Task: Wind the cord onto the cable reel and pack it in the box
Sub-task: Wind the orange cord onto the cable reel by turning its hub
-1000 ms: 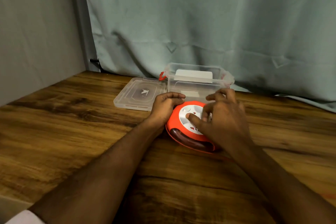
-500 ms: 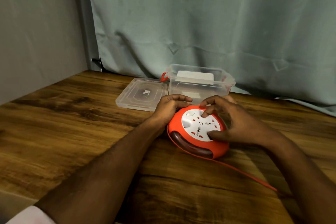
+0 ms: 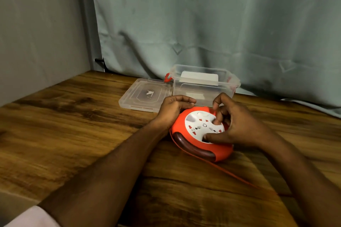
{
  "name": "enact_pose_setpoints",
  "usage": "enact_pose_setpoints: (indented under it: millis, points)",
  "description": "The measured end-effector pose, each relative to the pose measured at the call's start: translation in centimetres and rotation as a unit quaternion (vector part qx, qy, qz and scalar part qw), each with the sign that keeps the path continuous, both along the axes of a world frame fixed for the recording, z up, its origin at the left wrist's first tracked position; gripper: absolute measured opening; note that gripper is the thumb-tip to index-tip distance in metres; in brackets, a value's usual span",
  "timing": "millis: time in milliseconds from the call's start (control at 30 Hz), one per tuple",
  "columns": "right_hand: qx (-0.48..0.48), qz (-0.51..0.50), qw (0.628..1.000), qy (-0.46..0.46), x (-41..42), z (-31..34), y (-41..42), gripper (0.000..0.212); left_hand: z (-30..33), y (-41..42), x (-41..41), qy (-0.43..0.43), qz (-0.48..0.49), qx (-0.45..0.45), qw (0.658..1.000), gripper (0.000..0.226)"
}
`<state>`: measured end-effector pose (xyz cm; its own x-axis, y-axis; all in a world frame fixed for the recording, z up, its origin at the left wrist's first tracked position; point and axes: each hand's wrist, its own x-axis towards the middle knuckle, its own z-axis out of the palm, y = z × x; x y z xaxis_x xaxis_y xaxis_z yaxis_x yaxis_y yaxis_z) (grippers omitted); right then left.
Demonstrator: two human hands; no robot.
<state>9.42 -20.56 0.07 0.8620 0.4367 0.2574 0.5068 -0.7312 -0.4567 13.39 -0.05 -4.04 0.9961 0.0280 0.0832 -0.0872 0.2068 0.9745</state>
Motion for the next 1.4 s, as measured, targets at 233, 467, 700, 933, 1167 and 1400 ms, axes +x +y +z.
enact_pose_setpoints:
  millis: [233,467,700,933,1167,1400]
  points:
    - [-0.036,-0.063,0.997,-0.022,0.1,-0.3,0.8,0.064,-0.3,-0.2,0.1,-0.026,0.028,-0.004,0.999,0.020]
    - [-0.018,-0.025,0.998,-0.051,-0.3,0.5,-0.1,0.058,-0.4,-0.1,0.3,-0.042,0.069,-0.030,0.996,0.007]
    - [0.011,0.029,1.000,-0.005,-0.7,0.9,-1.1,0.063,-0.6,0.2,0.5,0.003,-0.021,0.156,0.988,0.033]
    - [-0.051,-0.039,0.996,-0.060,-0.7,0.3,0.0,0.059,-0.6,0.0,0.4,-0.009,-0.016,0.127,0.992,0.019]
    - [-0.088,-0.144,0.984,-0.062,-0.9,0.1,2.0,0.065,-1.3,-0.3,1.1,-0.014,0.023,0.101,0.995,0.016]
    - [-0.088,-0.160,0.976,-0.116,-0.8,-0.8,3.6,0.062,-1.2,-0.3,0.9,-0.016,0.022,0.096,0.995,0.017]
